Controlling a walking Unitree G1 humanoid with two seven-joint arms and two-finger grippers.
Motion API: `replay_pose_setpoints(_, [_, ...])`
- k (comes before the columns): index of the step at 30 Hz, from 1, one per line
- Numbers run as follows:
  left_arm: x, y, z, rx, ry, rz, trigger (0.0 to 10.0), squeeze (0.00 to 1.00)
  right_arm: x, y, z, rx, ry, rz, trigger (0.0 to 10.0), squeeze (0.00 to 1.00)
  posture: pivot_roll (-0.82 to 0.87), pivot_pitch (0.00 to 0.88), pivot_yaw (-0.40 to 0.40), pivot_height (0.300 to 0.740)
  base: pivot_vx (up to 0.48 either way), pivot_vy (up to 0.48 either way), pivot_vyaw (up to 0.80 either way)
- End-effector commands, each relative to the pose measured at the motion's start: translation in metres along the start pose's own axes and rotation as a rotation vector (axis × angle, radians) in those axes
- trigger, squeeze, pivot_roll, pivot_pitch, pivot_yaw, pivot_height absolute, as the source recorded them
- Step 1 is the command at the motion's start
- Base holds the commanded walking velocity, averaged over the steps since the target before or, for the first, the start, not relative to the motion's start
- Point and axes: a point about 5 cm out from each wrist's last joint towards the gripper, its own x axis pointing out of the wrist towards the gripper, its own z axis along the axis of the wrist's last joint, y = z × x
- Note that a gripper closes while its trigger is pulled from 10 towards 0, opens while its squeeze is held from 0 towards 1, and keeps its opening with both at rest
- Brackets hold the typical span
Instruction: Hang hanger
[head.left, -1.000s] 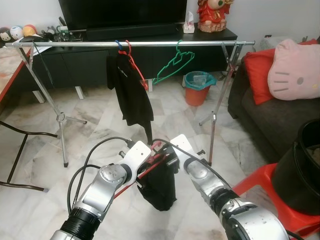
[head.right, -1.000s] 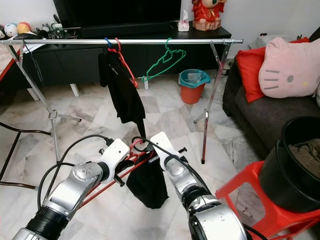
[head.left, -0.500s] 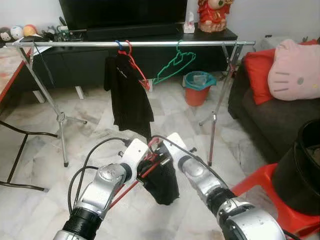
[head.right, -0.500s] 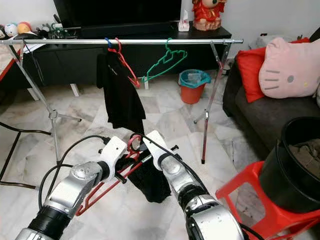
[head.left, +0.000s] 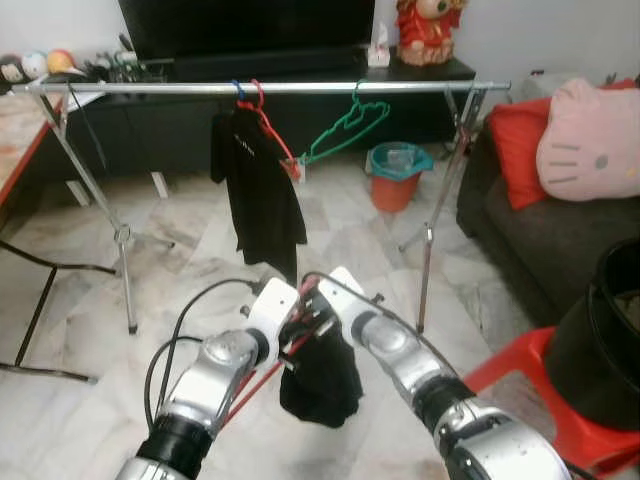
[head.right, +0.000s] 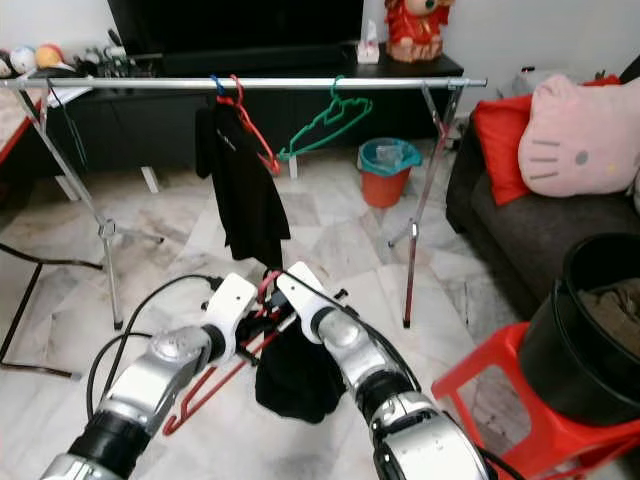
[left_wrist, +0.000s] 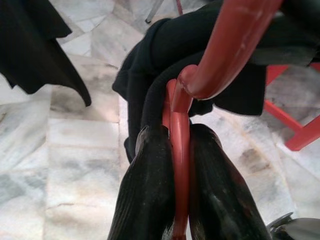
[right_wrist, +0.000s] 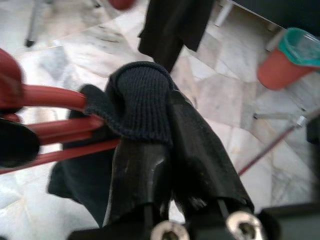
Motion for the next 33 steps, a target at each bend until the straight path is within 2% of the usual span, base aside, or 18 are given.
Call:
replay_pose_setpoints(1, [-0.002,0.013,0.004,0.017,0.024,0.066,10.0,0.0,0.003,0.001,0.014,-0.003,-0.038,-0.033,10.0,0.0,0.0,0.0,-0.016,0.74,0.0,0.0,0.0])
replay_pose_setpoints(3, [-0.004,0.014,0.0,0.029,0.058,0.058,10.0,0.0,0.002,-0.006,0.011,0.016,-0.018,-0.078,10.0,0.0,0.0,0.0,-0.016,0.74,0.0,0.0,0.0])
replay_pose_setpoints(11, [-0.005,0.02,-0.009,0.071,0.133,0.105,10.0,0.0,0.001,-0.014,0.014,0.018,-0.018,-0.151,10.0,0.0,0.0,0.0,-0.017,0.74,0.0,0.0,0.0])
replay_pose_setpoints(20, [-0.007,0.026,-0.018,0.073,0.203,0.161,10.0,0.0,0.0,-0.023,0.014,0.058,0.002,-0.263,10.0,0.0,0.01,0.0,-0.019,0.74,0.0,0.0,0.0])
replay_pose_setpoints(23, [-0.007,0.028,-0.017,0.067,0.19,0.19,10.0,0.0,0.0,-0.019,0.015,0.117,0.0,-0.238,10.0,0.0,0.01,0.0,-0.018,0.74,0.0,0.0,0.0])
replay_pose_setpoints(26, [-0.007,0.032,-0.014,0.074,0.171,0.228,10.0,0.0,0.001,-0.016,0.017,0.102,-0.007,-0.218,10.0,0.0,0.0,0.0,-0.016,0.74,0.0,0.0,0.0])
replay_pose_setpoints(29, [-0.005,0.034,-0.008,0.066,0.127,0.257,10.0,0.0,0.002,-0.01,0.02,0.143,-0.016,-0.17,10.0,0.0,0.0,0.0,-0.018,0.74,0.0,0.0,0.0])
replay_pose_setpoints(31, [-0.004,0.033,-0.003,0.048,0.089,0.245,10.0,0.0,0.002,-0.002,0.022,0.157,-0.03,-0.115,10.0,0.0,0.0,0.0,-0.018,0.74,0.0,0.0,0.0])
replay_pose_setpoints(33, [-0.003,0.029,0.0,0.063,0.054,0.207,10.0,0.0,0.003,0.005,0.023,0.135,-0.042,-0.068,10.0,0.0,0.0,0.0,-0.015,0.74,0.0,0.0,0.0])
